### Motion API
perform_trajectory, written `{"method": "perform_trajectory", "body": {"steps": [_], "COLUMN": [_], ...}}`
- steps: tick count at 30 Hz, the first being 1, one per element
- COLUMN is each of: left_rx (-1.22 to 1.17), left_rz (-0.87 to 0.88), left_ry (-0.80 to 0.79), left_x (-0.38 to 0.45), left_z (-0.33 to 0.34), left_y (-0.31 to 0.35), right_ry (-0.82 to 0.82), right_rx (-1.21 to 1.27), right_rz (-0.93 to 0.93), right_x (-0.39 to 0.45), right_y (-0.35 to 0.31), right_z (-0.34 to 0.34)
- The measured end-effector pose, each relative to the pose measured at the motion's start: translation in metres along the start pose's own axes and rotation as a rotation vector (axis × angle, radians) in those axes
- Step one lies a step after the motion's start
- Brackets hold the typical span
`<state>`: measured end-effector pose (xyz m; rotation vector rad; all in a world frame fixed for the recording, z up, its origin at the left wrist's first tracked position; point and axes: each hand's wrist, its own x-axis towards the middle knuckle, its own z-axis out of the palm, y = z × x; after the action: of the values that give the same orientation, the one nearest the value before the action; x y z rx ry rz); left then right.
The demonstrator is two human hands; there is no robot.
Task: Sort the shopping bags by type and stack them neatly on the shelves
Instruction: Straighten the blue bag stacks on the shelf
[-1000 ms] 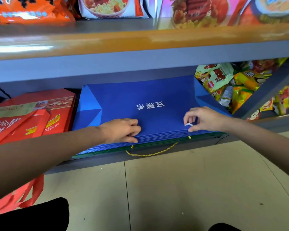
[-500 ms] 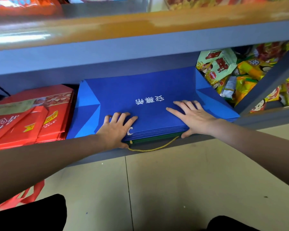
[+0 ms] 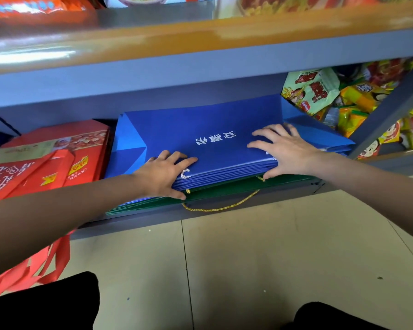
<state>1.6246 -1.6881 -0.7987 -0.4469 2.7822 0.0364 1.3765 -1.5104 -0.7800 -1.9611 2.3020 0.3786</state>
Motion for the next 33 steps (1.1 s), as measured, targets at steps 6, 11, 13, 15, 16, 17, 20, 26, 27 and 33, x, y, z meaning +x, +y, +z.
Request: {"method": "perform_trajectory", "body": {"steps": [6,11,13,15,16,17,20,26,27,33], "left_rx": [-0.039,-0.068,-0.137,-0.187,-0.192,-0.190,-0.162,-0.125,-0.130,-0.057], "left_rz": [0.022,-0.043,-0.034,-0.015,-0.010,-0.007,0.005,0.016,0.016,-0.006], "left_ry": [-0.012,0.046,0.057,0.026,0.007,-0.013,-0.045,-0.037,-0.045,-0.031], "left_x": [-0.001,-0.004,-0.002,0.000,0.001,0.002,0.003,0.005,0.006,0.003], "left_z": [-0.020,-0.012,-0.016,-0.023,-0.026,-0.029,-0.032,-0.030,-0.029,-0.031], "left_y": [-0.006,-0.001,-0.006,-0.012,-0.015,-0.016,-0.017,-0.018,-0.018,-0.016], "right_ry": [0.030,0.109,0.123,0.093,0.072,0.050,0.010,-0.018,-0.025,-0.018], "right_rx": [0.160,0.241,0.265,0.291,0.303,0.311,0.326,0.337,0.339,0.353], "right_rz": [-0.019,-0.031,-0.029,-0.013,-0.003,0.006,0.020,0.033,0.035,0.028], "right_x": [0.000,0.003,0.005,0.006,0.006,0.007,0.008,0.010,0.010,0.009], "right_y": [0.006,0.009,0.011,0.014,0.015,0.016,0.016,0.013,0.013,0.014], "right_z": [-0.017,-0.026,-0.030,-0.032,-0.032,-0.031,-0.031,-0.028,-0.027,-0.027]}}
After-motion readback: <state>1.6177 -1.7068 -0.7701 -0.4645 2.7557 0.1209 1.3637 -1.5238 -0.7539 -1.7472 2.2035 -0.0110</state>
